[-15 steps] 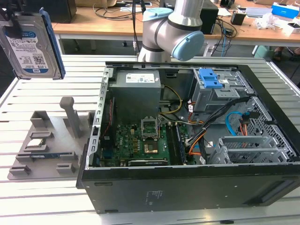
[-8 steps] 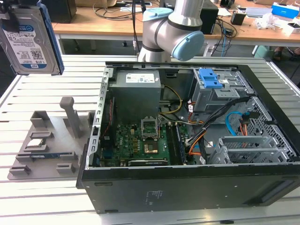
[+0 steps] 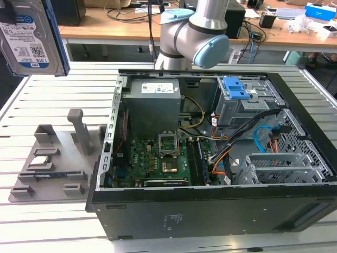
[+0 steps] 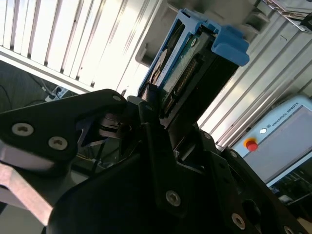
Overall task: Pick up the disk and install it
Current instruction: 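Pick up the disk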
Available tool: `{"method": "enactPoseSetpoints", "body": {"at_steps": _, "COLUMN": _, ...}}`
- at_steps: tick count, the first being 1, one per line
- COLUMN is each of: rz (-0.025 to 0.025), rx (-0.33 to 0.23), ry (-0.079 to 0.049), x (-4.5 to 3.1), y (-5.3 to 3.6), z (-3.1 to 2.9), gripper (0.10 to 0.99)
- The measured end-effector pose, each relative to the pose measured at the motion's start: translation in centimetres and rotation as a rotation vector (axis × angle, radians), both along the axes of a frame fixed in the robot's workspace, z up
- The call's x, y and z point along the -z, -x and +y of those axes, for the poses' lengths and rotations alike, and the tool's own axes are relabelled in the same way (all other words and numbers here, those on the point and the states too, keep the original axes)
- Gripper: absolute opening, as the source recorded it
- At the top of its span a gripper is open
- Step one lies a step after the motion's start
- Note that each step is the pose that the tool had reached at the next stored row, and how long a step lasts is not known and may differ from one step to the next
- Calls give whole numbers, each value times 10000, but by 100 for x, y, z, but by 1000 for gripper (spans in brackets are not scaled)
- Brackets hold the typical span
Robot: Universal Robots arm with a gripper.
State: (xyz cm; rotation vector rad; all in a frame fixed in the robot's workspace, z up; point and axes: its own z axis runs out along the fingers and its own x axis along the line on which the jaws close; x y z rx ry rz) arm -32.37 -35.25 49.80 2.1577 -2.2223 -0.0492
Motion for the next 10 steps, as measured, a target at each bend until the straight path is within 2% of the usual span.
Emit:
{"method": "enactPoseSetpoints", "body": {"at_steps": 8, "rz": 1, "rx": 0, "ry": 1, "x": -156, "y": -3, "z": 0, "gripper": 361}}
{"method": "enactPoseSetpoints", "body": {"at_steps": 10, "rz": 0, "rx": 0, "ry": -2, "x": -157, "y": -3, "z": 0, "gripper": 361}}
